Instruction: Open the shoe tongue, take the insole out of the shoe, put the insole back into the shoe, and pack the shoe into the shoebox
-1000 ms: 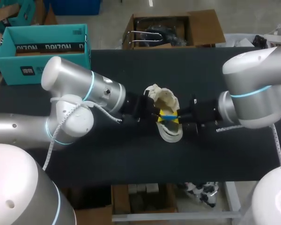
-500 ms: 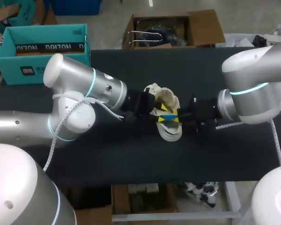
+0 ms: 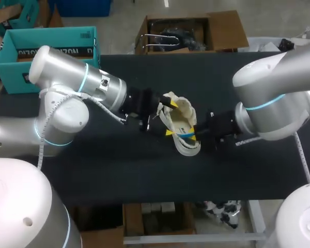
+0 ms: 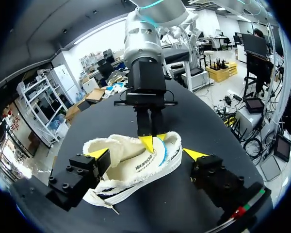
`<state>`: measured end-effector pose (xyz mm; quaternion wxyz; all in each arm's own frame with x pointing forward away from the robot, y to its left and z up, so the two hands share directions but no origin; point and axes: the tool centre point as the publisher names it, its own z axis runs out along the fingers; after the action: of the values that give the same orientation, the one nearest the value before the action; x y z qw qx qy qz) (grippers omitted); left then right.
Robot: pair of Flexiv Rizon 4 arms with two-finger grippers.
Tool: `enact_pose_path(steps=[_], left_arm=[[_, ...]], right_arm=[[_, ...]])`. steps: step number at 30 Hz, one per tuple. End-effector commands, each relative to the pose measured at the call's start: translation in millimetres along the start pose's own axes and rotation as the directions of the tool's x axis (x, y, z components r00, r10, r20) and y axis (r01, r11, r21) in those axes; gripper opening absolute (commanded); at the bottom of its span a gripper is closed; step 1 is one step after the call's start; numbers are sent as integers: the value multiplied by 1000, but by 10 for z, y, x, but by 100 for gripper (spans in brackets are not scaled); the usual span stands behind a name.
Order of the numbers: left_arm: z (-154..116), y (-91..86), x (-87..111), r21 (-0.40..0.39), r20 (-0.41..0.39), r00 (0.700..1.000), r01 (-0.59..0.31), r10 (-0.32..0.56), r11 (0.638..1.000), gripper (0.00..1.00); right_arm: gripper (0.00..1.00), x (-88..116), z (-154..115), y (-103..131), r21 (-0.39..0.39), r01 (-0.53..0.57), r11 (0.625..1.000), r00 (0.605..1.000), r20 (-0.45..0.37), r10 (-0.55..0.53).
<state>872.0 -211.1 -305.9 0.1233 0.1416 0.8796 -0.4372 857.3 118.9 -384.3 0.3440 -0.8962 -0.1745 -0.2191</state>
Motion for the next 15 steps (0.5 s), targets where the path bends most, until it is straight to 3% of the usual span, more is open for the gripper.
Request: enact_pose_path(steps=[1,3,9,12,15], left_arm=[[-223,-117,44,-42,-4,1000,25,-25,999,100],[-273,-147,54,-44,-9,999,46,-47,998,100],[-439,-184,82,-81,3,991,137,-137,987,100],[-513,-168,90,-105,20,982,187,-186,977,100],[-590,-133,87,-123,35,971,241,-238,963,100]], right_arm=[[37,-40,-122,-122,-42,11,999,1000,7,-10],[39,-57,-194,-198,-59,20,998,1000,13,-19],[31,-79,-419,-429,-103,59,993,998,20,-57],[4,-63,-499,-537,-103,93,990,996,4,-93],[0,22,-490,-579,-85,128,988,992,6,-128]])
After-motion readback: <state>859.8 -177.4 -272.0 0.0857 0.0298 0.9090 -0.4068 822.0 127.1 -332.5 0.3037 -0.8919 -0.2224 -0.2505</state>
